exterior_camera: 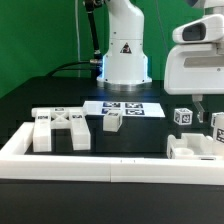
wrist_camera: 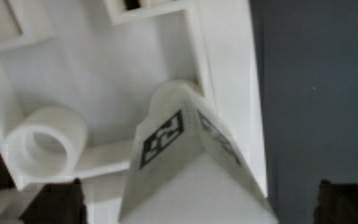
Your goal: Assemble chair
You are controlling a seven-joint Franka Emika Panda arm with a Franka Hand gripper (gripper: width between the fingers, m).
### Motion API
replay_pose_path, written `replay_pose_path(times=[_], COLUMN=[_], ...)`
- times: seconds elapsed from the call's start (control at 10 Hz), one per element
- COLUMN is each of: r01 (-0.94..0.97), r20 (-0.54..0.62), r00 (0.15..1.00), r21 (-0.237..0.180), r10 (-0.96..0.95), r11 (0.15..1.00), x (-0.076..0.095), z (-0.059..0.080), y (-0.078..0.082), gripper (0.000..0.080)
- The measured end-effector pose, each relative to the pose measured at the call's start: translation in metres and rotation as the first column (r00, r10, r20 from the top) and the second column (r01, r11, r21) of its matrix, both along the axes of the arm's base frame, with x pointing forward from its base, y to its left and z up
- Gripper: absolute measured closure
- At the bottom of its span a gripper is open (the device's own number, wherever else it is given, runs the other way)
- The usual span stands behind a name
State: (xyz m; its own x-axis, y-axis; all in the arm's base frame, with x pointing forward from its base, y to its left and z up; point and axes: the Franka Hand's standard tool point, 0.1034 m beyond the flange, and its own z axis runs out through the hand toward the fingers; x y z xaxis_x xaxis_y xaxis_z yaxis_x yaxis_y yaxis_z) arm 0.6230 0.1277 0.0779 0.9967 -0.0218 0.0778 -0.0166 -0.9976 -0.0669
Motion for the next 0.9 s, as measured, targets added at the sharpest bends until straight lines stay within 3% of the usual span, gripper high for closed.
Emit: replay_pose_path(times=[0.3, 0.6, 0.8, 0.9], r01=[-0.193, -0.224, -0.224, -0.223], r20=[0.01, 0.012, 0.012, 0.011], r00=[0.981, 0.974, 0.974, 0.975], r21=[-0.044, -0.048, -0.048, -0.048], r10=[0.194, 0.225, 0.225, 0.224], r11=[0.98, 0.973, 0.973, 0.974], x=[-0.0005, -0.0005, -0.0005, -0.0003], z=[-0.0009, -0.0013, -0.0014, -0.0015], y=[0.0038, 0.0028, 0.0026, 0.002], gripper=[0.015, 0.0159, 0.0461, 0.0461])
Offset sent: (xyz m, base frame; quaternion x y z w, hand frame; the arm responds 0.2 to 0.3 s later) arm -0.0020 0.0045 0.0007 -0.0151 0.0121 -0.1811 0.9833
